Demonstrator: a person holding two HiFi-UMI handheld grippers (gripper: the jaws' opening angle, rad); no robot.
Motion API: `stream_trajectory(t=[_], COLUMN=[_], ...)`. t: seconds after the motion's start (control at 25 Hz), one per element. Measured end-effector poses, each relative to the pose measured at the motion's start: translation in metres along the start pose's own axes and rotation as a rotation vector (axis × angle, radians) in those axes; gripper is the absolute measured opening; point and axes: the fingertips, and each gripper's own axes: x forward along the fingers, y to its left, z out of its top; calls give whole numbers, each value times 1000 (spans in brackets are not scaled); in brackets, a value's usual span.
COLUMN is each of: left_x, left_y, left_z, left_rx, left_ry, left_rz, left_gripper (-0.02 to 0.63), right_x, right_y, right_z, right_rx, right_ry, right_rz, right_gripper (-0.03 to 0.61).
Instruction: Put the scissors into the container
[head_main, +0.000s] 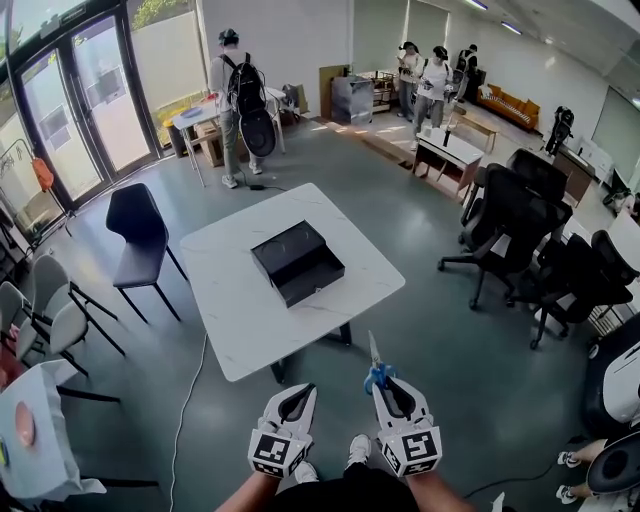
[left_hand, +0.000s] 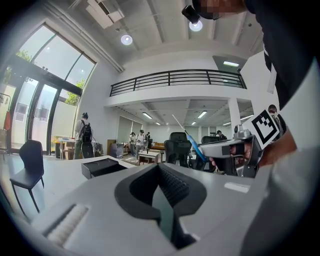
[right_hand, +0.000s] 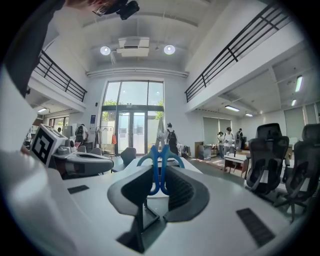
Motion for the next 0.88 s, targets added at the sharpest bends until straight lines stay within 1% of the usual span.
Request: stream_trajectory(t=[0.28,0.44,0.52,0.76,0.88], left_x=[46,72,81,90,91], left_y=[-10,-19,-25,-28,-21], left_z=[15,20,21,19,14], left_rx=[12,-6,-13,-19,-17], left_ry=[17,17,17,40,57], left_rz=[19,13,27,65,98], left_gripper=[9,9,9,9,9], right_x=[9,17,18,25,32], right_y=[-51,-76,-87,-99,-101], right_z=[4,4,2,1,0], right_rx=[17,25,31,32,45], right_ry=[-23,-31,-28,-24,-20], right_rz=[25,51,67,131,149], right_gripper=[86,86,86,86,86])
